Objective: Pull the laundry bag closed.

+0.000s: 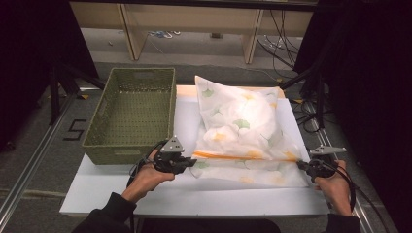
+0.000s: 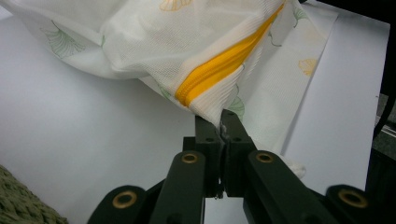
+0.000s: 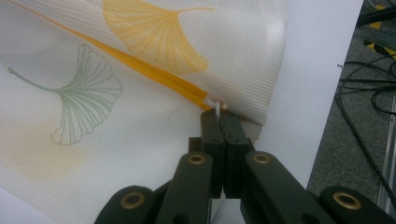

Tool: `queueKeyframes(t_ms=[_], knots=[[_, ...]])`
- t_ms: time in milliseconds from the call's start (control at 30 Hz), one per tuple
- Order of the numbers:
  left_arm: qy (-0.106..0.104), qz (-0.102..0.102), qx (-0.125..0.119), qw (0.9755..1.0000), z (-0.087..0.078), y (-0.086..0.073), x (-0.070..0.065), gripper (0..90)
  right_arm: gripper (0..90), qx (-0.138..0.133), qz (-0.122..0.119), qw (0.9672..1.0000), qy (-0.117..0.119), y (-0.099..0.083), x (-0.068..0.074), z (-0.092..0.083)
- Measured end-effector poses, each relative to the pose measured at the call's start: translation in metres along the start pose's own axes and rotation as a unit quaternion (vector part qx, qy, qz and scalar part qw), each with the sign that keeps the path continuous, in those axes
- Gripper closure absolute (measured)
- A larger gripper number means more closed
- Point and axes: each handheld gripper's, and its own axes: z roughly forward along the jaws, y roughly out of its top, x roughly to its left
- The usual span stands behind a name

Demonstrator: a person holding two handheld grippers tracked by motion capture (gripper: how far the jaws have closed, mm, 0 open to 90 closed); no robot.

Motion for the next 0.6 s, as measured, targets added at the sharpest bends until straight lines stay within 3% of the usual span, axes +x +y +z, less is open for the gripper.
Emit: queueKeyframes(t_ms=[67,100,133,200,233,267,367,400,433,500,533,600], knots=[[0.007,-0.009,-0.005,0.9999,0.000,-0.001,0.000,84.8,90.0,0.006,-0.017,0.9998,0.003,0.001,-0.002,-0.001],[0.008,-0.009,-0.005,0.9999,-0.002,-0.001,-0.001,82.7,88.6,0.013,-0.006,0.9999,0.002,0.001,0.000,-0.002],[0.009,-0.002,-0.003,0.9999,-0.002,-0.001,-0.001,81.4,87.7,0.020,0.004,0.9998,-0.004,0.002,0.002,-0.003],[0.017,0.020,0.007,0.9996,-0.002,-0.002,-0.002,77.1,83.6,0.013,-0.017,0.9997,-0.009,0.003,0.003,-0.003],[0.018,0.010,0.006,0.9998,-0.001,-0.002,-0.004,73.0,82.2,0.009,-0.010,0.9999,-0.007,0.004,0.006,-0.003],[0.017,0.018,0.012,0.9996,-0.001,-0.002,-0.004,70.0,80.9,0.007,-0.017,0.9998,-0.002,0.006,0.008,-0.004],[0.020,0.008,0.005,0.9998,-0.001,-0.003,-0.006,59.8,74.1,-0.006,-0.016,0.9998,0.006,0.012,0.016,-0.006],[0.024,0.007,0.005,0.9997,-0.001,-0.003,-0.007,55.5,71.8,-0.012,-0.032,0.9994,0.005,0.013,0.017,-0.006],[0.029,0.010,0.005,0.9995,-0.001,-0.004,-0.007,51.5,69.1,-0.018,-0.033,0.9992,0.009,0.015,0.021,-0.006],[0.031,0.008,0.002,0.9995,-0.001,-0.005,-0.007,46.5,58.7,-0.041,-0.041,0.9983,0.010,0.019,0.024,-0.006],[0.028,0.007,-0.002,0.9996,-0.001,-0.006,-0.007,44.5,53.7,-0.049,-0.027,0.9983,0.012,0.021,0.027,-0.006],[0.037,0.007,0.002,0.9993,-0.003,-0.006,-0.008,41.1,49.9,-0.063,-0.027,0.9973,0.025,0.025,0.030,-0.006]])
